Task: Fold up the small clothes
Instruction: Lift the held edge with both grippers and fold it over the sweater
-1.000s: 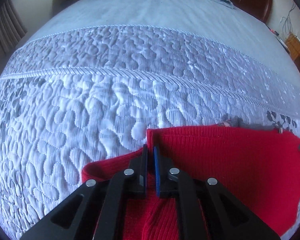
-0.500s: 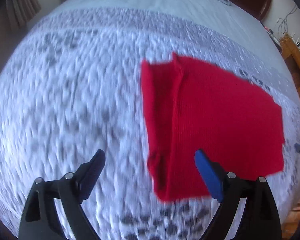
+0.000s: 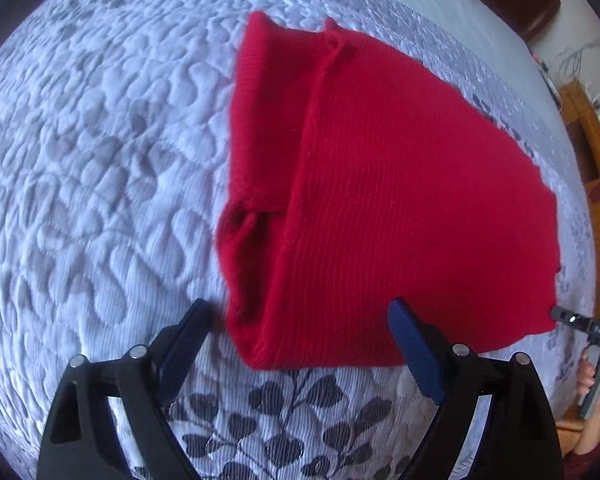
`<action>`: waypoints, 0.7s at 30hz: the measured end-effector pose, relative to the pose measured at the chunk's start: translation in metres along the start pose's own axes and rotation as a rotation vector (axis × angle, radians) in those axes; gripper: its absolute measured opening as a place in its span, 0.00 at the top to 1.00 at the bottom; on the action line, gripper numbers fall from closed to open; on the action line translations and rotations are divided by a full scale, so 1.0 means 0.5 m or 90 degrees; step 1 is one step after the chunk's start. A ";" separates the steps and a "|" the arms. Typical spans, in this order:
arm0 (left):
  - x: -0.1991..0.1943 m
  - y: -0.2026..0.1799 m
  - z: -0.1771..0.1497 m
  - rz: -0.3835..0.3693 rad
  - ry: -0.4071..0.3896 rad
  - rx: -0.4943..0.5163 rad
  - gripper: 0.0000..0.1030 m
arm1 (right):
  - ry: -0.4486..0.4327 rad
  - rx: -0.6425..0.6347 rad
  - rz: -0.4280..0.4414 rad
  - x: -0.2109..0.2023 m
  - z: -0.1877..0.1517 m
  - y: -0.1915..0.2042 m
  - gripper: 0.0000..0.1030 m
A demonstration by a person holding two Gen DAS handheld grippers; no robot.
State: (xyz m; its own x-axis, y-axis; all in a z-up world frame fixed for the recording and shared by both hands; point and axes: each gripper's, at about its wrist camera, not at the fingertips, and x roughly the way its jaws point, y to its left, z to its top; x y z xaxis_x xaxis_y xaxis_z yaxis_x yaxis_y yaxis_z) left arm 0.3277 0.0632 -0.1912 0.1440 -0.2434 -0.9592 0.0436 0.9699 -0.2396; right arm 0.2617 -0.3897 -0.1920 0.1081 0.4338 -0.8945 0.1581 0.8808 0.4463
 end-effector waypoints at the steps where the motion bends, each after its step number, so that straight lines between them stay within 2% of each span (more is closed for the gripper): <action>1: 0.005 -0.010 0.002 0.010 0.000 0.008 0.18 | -0.001 -0.003 -0.003 0.008 0.005 0.007 0.35; 3: 0.012 -0.022 0.008 0.038 0.004 0.015 0.30 | -0.002 -0.024 -0.022 0.015 0.008 0.025 0.45; 4: 0.012 -0.025 0.011 0.044 0.004 0.010 0.35 | 0.001 -0.030 -0.021 0.020 0.009 0.032 0.63; 5: 0.010 -0.027 0.014 0.045 0.001 0.006 0.48 | 0.004 -0.025 -0.010 0.023 0.009 0.033 0.83; 6: 0.007 -0.027 0.018 0.034 0.001 -0.003 0.65 | 0.004 -0.015 -0.002 0.026 0.009 0.034 0.89; 8: 0.000 -0.018 0.025 -0.012 0.008 -0.028 0.83 | -0.006 -0.017 -0.009 0.020 0.004 0.040 0.90; 9: -0.004 -0.012 0.026 -0.033 0.012 -0.044 0.84 | -0.012 -0.021 -0.010 0.014 0.000 0.043 0.90; 14: -0.038 -0.012 0.000 -0.038 -0.001 -0.036 0.86 | -0.032 -0.023 0.026 -0.042 -0.033 0.039 0.92; 17: -0.066 -0.017 -0.018 -0.049 -0.006 -0.036 0.86 | -0.030 -0.037 0.022 -0.073 -0.061 0.044 0.92; 21: -0.103 -0.030 -0.078 -0.057 0.004 -0.016 0.86 | -0.023 -0.056 0.003 -0.109 -0.124 0.048 0.92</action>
State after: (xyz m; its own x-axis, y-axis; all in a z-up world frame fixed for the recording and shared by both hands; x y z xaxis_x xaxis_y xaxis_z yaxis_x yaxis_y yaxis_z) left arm 0.2809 0.0616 -0.1440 0.1350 -0.3297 -0.9344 0.0307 0.9440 -0.3287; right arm 0.1987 -0.3805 -0.1344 0.1442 0.4319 -0.8903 0.0717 0.8928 0.4447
